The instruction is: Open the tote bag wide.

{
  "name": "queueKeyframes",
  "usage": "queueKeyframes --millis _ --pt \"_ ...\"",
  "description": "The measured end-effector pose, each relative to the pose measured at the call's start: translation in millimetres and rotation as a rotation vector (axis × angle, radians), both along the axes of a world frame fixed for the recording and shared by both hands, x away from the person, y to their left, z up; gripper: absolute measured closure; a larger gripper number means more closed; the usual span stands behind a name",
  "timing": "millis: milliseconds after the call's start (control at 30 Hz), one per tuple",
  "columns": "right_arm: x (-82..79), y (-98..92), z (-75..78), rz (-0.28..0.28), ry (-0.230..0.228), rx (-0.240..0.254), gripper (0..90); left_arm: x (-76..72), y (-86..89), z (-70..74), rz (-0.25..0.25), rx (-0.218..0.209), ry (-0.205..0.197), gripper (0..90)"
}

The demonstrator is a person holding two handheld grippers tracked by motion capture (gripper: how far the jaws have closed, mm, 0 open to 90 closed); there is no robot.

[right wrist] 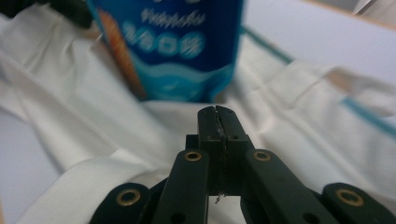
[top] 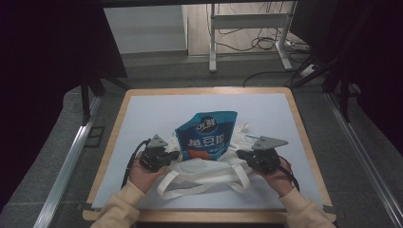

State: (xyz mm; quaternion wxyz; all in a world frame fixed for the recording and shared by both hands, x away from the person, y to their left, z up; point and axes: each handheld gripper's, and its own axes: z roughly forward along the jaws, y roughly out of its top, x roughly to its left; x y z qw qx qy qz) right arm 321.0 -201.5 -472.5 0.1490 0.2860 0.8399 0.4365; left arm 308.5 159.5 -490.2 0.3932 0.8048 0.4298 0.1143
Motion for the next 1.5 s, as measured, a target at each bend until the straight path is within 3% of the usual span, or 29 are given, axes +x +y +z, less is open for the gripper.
queueKeyframes --millis 200,433,533,667,1033,1167,1500 --pt "-9.8 9.7 -19.2 0.038 0.050 -0.072 89.2 10.5 0.0 -3.9 0.017 0.014 0.014 90.0" --pt "-19.3 9.9 -37.8 0.058 0.091 -0.123 89.2 21.0 -0.2 -9.4 0.046 0.015 0.038 90.0" --pt "-25.4 10.4 -46.6 0.071 0.097 -0.154 89.3 25.5 -0.2 -11.9 0.056 0.002 0.050 90.0" --pt "-31.3 9.7 -51.9 0.070 0.100 -0.158 89.3 28.7 -0.8 -13.6 0.060 0.004 0.058 90.0" --pt "-32.1 9.8 -52.4 0.071 0.094 -0.160 89.3 29.7 -0.3 -14.3 0.058 -0.004 0.062 90.0" --pt "-30.6 8.9 -51.3 0.069 0.095 -0.149 89.2 25.1 1.1 -11.0 0.053 -0.019 0.045 90.0" --pt "-16.4 -1.6 -16.3 0.021 0.024 -0.053 89.2 -4.3 7.0 12.5 0.013 -0.055 -0.022 90.0"
